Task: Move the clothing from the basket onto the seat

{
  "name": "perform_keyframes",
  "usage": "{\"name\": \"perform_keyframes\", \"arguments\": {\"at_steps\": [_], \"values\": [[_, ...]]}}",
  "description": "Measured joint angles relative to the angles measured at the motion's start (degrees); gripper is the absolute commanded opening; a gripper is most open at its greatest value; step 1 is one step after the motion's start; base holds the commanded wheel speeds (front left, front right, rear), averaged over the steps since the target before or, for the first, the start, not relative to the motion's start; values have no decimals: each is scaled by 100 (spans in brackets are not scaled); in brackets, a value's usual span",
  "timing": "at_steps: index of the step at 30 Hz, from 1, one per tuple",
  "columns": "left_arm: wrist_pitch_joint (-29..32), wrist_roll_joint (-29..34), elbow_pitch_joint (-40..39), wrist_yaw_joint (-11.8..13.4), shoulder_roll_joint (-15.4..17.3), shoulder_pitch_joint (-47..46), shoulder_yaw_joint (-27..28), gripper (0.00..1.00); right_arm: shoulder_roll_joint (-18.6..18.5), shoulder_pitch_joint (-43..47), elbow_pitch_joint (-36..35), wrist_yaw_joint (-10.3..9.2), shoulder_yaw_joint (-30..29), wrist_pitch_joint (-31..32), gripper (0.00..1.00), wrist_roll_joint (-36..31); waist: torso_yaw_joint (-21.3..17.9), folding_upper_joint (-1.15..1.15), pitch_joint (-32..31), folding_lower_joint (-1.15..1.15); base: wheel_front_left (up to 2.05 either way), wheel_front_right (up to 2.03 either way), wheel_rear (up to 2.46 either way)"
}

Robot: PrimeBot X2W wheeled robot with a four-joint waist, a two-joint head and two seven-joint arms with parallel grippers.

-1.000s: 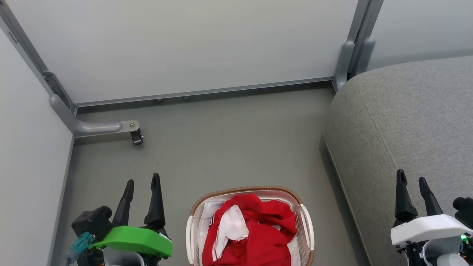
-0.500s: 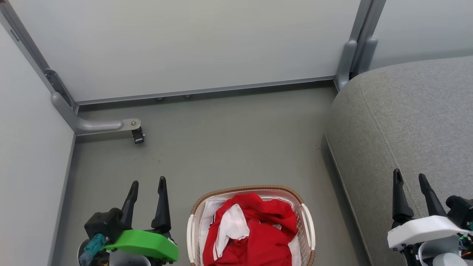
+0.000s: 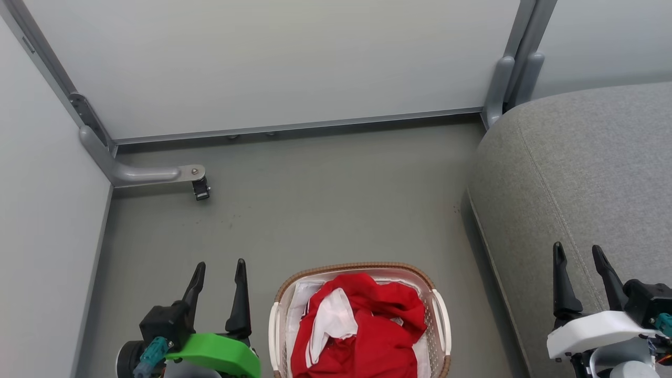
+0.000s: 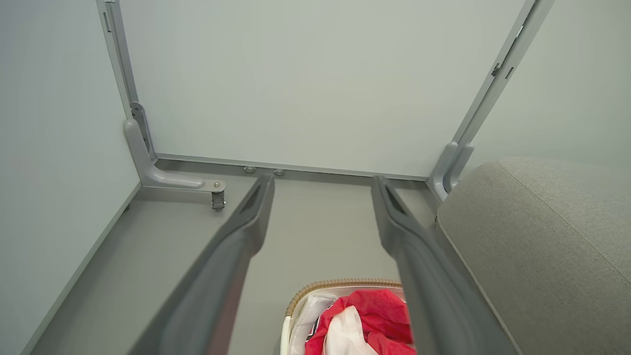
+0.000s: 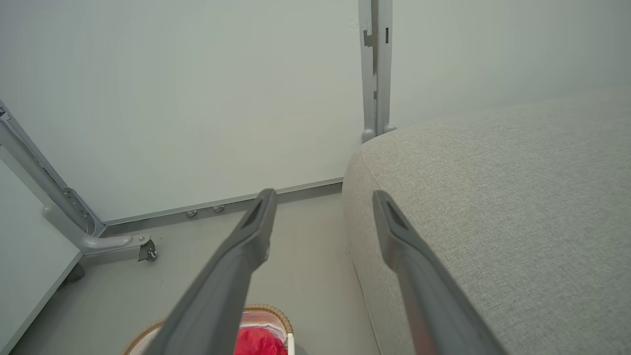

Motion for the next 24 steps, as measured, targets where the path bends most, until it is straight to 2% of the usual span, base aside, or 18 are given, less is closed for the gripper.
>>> {"name": "perform_keyframes", "arguments": {"at_steps": [17, 24], "values": [[-171, 553, 119, 42, 4, -4, -104, 100, -9, 23, 13, 1, 79, -181, 100, -670, 33, 0, 23, 0, 0, 0, 0], [-178, 549, 176, 56, 4, -4, -113, 100, -10, 46, 27, 1, 93, -182, 100, -691, 22, 0, 14, 0, 0, 0, 0]]}}
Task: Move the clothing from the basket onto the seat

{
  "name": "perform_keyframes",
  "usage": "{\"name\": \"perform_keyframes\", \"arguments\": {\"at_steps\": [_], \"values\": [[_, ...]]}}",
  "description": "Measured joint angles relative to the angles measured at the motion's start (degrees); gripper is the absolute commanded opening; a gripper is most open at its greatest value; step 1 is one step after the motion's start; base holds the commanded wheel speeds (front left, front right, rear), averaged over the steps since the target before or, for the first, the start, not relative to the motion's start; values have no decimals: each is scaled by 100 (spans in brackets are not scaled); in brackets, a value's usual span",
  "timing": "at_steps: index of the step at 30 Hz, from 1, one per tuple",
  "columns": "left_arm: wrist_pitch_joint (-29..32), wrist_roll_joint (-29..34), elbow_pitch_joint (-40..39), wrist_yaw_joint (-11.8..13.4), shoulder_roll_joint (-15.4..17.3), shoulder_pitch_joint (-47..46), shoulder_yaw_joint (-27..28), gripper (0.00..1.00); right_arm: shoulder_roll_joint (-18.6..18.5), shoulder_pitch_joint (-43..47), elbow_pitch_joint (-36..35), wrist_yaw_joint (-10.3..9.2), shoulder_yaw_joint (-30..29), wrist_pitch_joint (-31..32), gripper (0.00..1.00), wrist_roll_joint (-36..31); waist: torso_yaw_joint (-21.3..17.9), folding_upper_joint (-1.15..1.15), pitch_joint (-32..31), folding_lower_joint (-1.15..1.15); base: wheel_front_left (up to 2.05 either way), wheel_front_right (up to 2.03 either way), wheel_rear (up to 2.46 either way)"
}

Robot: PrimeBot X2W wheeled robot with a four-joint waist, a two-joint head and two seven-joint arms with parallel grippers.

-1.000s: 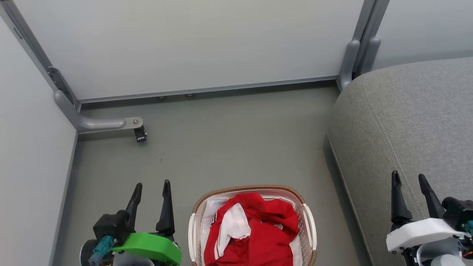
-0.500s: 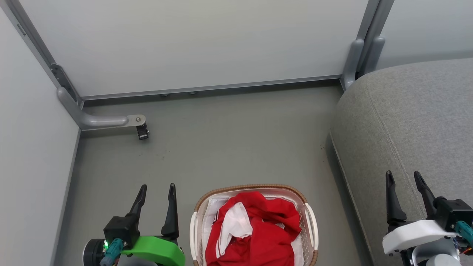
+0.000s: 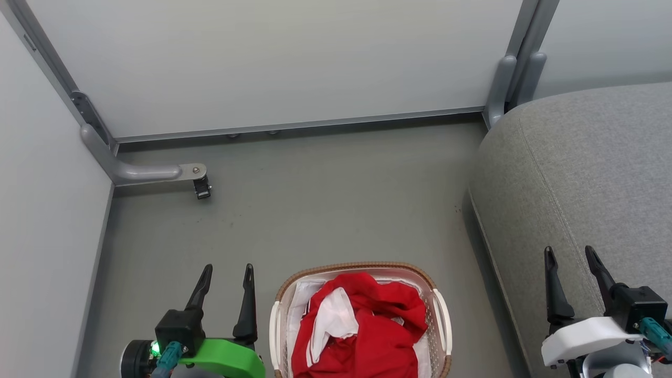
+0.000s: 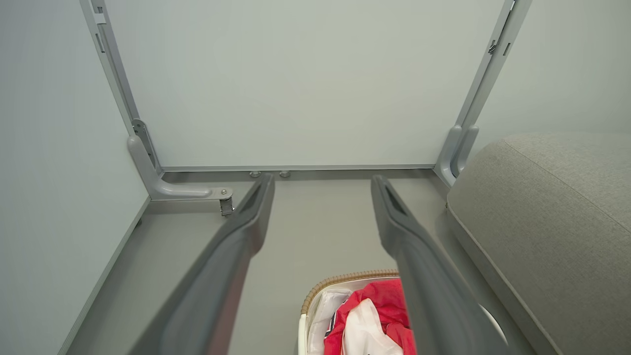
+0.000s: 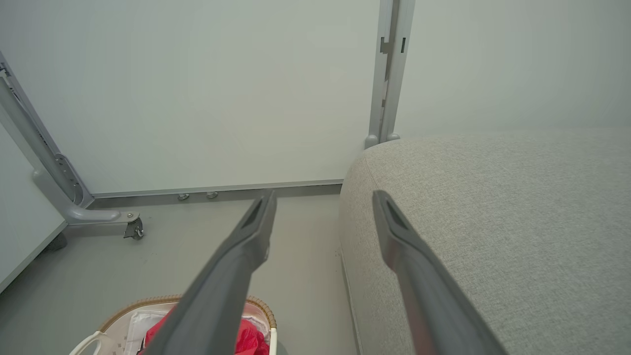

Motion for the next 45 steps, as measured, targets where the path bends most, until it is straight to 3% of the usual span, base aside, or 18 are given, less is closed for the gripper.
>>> {"name": "perform_keyframes", "arguments": {"at_steps": [38, 45], "values": [[0, -21, 1, -1, 1, 8, -62, 100, 0, 92, 3, 1, 38, -1, 100, 12, -52, 0, 49, 0, 0, 0, 0], [-10, 298, 64, -163, 3, -456, -203, 100, 0, -212, -143, 1, 27, -1, 100, 20, -110, 0, 390, 0, 0, 0, 0]]}}
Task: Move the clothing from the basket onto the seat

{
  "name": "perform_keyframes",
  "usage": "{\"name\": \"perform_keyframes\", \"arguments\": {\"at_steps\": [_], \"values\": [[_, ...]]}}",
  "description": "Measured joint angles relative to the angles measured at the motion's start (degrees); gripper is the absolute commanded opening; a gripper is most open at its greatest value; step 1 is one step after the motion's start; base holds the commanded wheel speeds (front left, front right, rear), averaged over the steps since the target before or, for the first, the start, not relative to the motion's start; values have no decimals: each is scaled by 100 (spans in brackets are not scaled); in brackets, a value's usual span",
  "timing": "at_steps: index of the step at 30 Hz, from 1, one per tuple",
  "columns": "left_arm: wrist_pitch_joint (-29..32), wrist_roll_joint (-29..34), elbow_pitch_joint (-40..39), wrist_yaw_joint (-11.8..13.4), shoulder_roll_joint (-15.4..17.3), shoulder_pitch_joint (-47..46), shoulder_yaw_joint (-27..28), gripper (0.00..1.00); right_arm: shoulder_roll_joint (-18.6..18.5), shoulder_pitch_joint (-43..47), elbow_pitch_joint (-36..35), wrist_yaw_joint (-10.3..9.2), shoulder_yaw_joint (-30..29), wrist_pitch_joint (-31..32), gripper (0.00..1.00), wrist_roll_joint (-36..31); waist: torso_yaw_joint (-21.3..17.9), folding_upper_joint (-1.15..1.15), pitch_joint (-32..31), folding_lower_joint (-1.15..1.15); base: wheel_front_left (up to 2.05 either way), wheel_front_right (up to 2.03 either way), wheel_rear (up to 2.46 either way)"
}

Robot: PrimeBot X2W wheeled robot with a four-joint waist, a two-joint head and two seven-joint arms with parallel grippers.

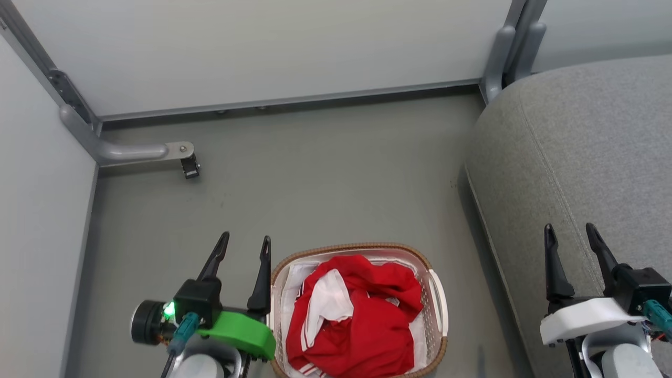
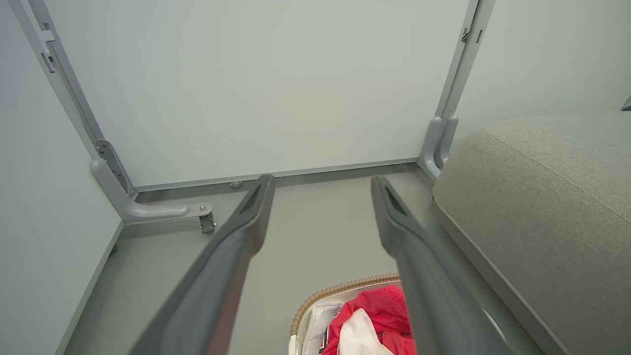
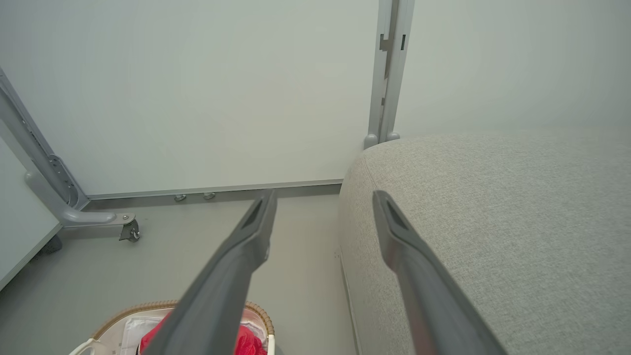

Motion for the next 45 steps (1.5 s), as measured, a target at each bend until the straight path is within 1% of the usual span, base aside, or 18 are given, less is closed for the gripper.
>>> {"name": "perform_keyframes", "arguments": {"at_steps": [5, 8, 10, 12, 15, 17, 20, 23, 27, 30, 34, 37, 44, 45], "values": [[-2, 438, 316, -250, 7, -809, -256, 100, -1, -377, -89, 1, -49, 0, 100, 41, -94, 0, 437, 0, 0, 0, 0], [-4, 705, 668, -380, 49, -1402, -614, 100, -4, -610, -140, 1, -92, 0, 100, 85, -168, 0, 742, 0, 0, 0, 0], [-2, 824, 987, -427, 107, -1841, -965, 100, -5, -781, -171, 1, -94, 0, 100, 110, -231, 0, 981, 0, 0, 0, 0], [-3, 890, 1278, -444, 174, -2221, -1279, 100, -4, -932, -187, 1, -127, 0, 100, 170, -295, 0, 1206, 0, 0, 0, 0], [-4, 916, 1753, -452, 274, -2785, -1928, 100, -12, -1137, -211, 1, -178, 0, 100, 300, -411, 0, 1565, 0, 0, 0, 0], [-3, 854, 2114, -459, 358, -3138, -2420, 100, -10, -1261, -233, 1, -157, 0, 100, 403, -505, 0, 1819, 0, 0, 0, 0], [-3, 724, 2640, -460, 500, -3595, -2986, 100, -13, -1406, -277, 1, -89, 0, 100, 558, -658, 0, 2174, 0, 0, 0, 0], [0, 703, 3234, -461, 589, -4005, -3381, 100, -13, -1506, -342, 1, -19, 0, 100, 695, -826, 0, 2510, 0, 0, 0, 0], [68, 660, 3910, -469, 564, -4367, -3904, 100, -15, -1649, -447, 1, 69, 0, 100, 887, -1065, 0, 2931, 1, 0, 0, 0], [153, 568, 4307, -470, 549, -4541, -4092, 100, -14, -1708, -508, 1, 133, 0, 100, 983, -1249, 0, 3201, 1, 0, 0, 0], [146, 498, 4692, -472, 532, -4815, -4145, 100, -14, -1758, -545, 1, 214, 0, 100, 1118, -1496, 0, 3493, 0, 0, 0, 0], [208, 478, 4952, -466, 517, -4971, -4157, 100, -12, -1797, -641, 1, 344, 0, 100, 1090, -1653, 0, 3670, 0, 0, 0, 0], [505, 469, 5358, -467, 485, -5231, -4308, 100, -12, -1797, -678, 1, 503, 0, 100, 1198, -1914, 0, 3992, 0, 0, 0, 0], [550, 439, 5388, -468, 483, -5243, -4318, 85, -12, -1797, -679, 1, 509, 0, 100, 1206, -1935, 0, 4021, 0, 0, 0, 0]]}}
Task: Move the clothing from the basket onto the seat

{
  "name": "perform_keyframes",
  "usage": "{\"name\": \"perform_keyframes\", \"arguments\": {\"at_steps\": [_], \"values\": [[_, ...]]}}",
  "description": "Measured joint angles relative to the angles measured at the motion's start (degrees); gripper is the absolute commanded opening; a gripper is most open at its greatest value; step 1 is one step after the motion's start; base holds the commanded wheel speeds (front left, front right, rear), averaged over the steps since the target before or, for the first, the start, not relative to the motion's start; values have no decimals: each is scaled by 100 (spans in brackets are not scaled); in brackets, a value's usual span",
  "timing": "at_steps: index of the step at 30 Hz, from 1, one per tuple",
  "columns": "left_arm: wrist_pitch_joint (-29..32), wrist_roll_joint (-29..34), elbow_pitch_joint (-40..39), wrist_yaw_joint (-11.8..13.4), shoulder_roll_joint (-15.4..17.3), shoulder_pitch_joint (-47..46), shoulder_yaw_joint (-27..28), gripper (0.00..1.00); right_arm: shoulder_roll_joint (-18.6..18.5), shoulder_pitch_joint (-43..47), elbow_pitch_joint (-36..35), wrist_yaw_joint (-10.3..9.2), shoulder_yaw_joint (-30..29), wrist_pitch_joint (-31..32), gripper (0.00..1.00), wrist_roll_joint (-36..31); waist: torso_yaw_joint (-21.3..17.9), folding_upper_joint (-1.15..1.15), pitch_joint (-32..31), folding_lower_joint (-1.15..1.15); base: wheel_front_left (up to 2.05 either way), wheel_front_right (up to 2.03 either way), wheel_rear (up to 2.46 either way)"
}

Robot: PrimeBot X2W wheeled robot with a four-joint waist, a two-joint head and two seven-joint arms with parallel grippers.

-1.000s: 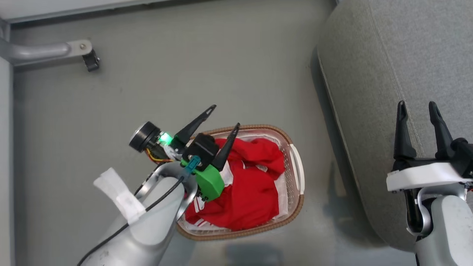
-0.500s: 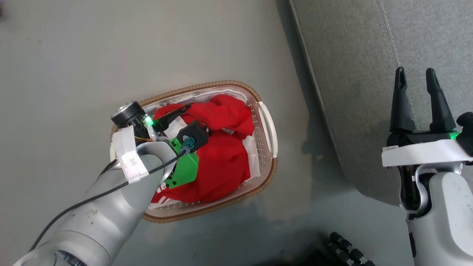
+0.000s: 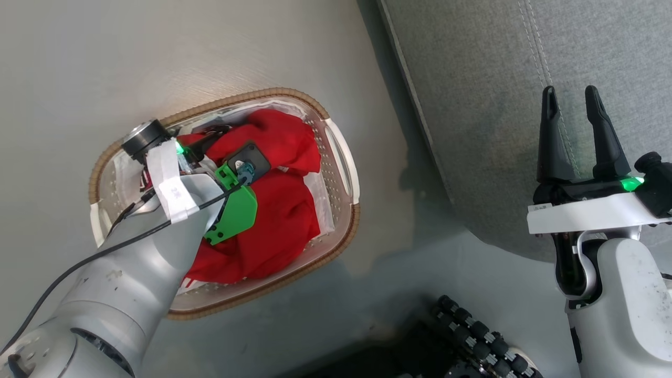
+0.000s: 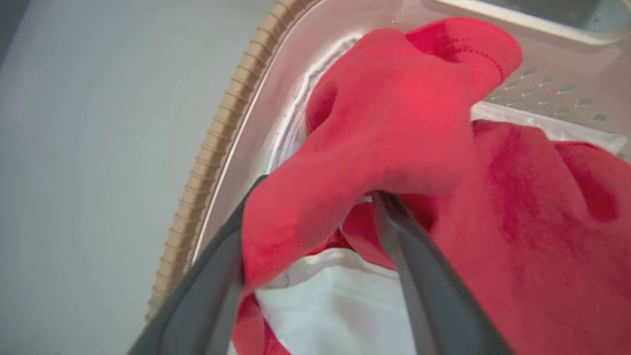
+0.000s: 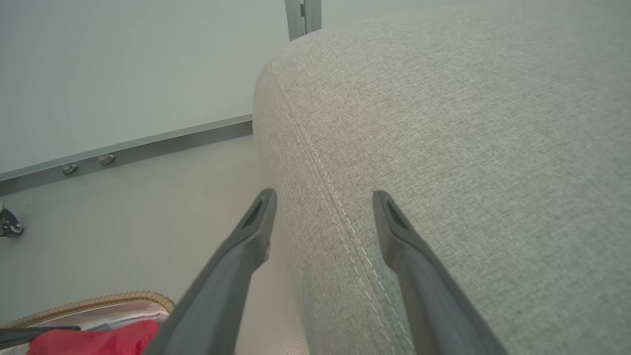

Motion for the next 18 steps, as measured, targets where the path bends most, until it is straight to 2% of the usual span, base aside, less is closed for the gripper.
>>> {"name": "perform_keyframes", "arguments": {"at_steps": [2, 3, 4, 10, 18], "values": [[23, -57, 34, 0, -10, -4, -32, 36, 1, -1, 0, 0, 3, 0, 100, 33, -40, 0, 61, 0, 0, 0, 0], [21, -81, 42, -1, -26, -4, -62, 8, 1, -1, 3, 0, 1, 0, 100, 35, -54, 0, 83, 0, 0, 0, 0], [11, -116, 47, -1, -47, -3, -77, 0, 2, -2, 11, 0, -2, 0, 100, 41, -62, 0, 92, 0, 0, 0, 0], [-149, -421, -26, -1, -165, 7, -234, 0, 1, -2, 80, 0, -107, 0, 100, -2, 10, 0, 6, 0, 0, 0, 0], [-407, -881, -315, -2, -194, 136, -361, 0, 4, 53, 201, 0, -189, 0, 100, -276, 227, 0, -405, 0, 0, 0, 0]]}}
